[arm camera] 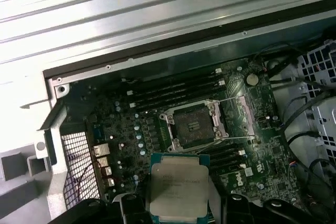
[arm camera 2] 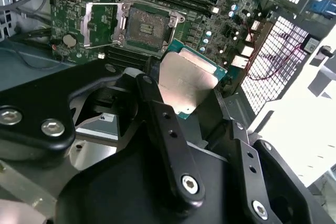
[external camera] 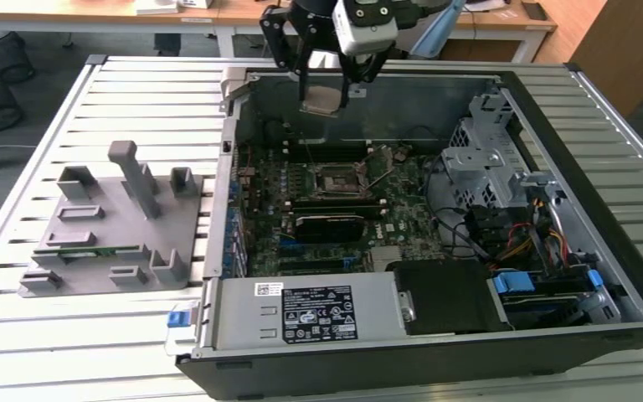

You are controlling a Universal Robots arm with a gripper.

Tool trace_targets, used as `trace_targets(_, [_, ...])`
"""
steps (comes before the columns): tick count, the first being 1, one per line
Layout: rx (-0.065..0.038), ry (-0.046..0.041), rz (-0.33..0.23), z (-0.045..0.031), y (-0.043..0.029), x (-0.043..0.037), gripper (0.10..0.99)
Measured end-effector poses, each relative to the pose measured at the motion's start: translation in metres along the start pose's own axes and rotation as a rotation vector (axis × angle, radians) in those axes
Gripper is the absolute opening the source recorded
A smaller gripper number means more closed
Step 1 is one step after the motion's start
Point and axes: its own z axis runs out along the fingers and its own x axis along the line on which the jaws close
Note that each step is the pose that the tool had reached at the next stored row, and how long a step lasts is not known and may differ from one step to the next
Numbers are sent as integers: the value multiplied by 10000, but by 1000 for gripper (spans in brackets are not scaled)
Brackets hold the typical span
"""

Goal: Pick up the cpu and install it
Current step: 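Place the cpu into insertion slot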

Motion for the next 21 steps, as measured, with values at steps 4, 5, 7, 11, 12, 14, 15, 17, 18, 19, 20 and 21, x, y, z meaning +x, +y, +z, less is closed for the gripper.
trace_targets(4, [-15,-60,605,9,0,0,529])
trace_targets(5, [-17,-74,748,11,0,0,529])
trace_targets(7, [-25,-101,1043,16,0,0,529])
trace_targets(11, [-37,-158,1712,25,0,0,529])
trace_targets(12, [-40,-172,1878,27,0,0,529])
trace_targets(14, [-46,-200,2219,30,0,0,529])
trace_targets(15, [-49,-214,2391,31,0,0,529])
trace_targets(17, [-56,-240,2707,34,0,0,529])
trace_targets(18, [-59,-254,2884,35,0,0,529])
trace_targets(19, [-62,-268,3049,37,0,0,529])
trace_targets(20, [-66,-282,3219,39,0,0,529])
trace_targets(21, [-69,-296,3390,40,-1,0,529])
